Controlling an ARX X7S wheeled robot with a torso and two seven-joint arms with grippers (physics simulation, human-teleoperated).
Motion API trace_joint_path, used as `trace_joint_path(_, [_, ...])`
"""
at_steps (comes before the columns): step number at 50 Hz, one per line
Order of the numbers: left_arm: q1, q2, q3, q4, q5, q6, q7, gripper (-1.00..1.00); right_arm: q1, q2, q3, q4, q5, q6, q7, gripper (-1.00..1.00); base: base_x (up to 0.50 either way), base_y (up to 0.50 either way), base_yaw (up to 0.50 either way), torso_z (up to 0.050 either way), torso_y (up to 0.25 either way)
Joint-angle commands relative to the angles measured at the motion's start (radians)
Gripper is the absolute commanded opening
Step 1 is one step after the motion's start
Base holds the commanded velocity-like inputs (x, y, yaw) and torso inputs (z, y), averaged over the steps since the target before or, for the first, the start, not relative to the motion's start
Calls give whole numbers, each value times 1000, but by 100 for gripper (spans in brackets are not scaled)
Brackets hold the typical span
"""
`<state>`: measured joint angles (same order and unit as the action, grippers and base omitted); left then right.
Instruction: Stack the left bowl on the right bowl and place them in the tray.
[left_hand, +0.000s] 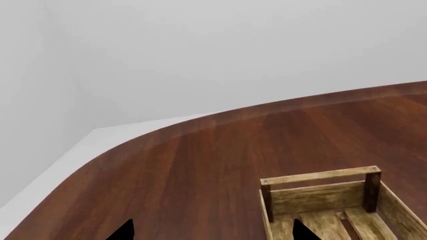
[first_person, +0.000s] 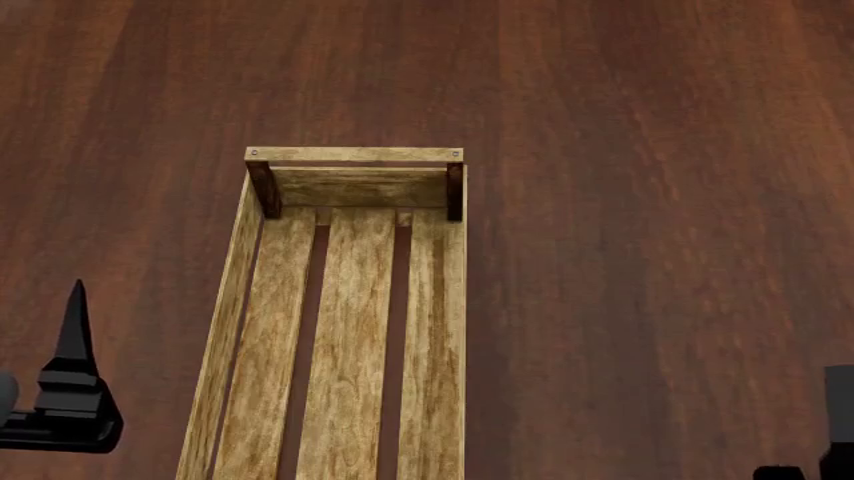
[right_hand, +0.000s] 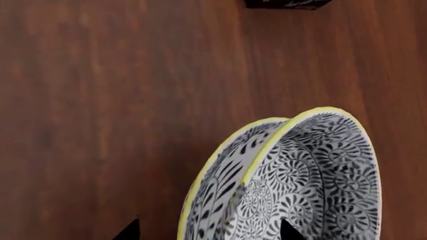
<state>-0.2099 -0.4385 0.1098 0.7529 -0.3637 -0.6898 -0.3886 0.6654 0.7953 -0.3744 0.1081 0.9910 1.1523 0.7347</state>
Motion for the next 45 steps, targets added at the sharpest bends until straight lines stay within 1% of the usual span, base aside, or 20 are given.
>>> trace_joint_path(1, [0,-2,3,-2,-2,2,-2,100,-43,4,-2,18,-6,-34,-16,100,0,0,0,0,0])
trace_joint_path(12, [2,-4,3,1,-5,2,-6,100,-68,5,1,21,-3,-47,-19,100,0,0,0,0,0])
trace_joint_path(39, [-1,-8,9,-11,-8,10,-9,100,-40,-29,-51,93,-48,-68,-56,100,0,0,0,0,0])
trace_joint_path(45, [-1,-9,9,-12,-9,11,-10,100,-25,-44,-81,131,-72,-67,-72,100,0,0,0,0,0])
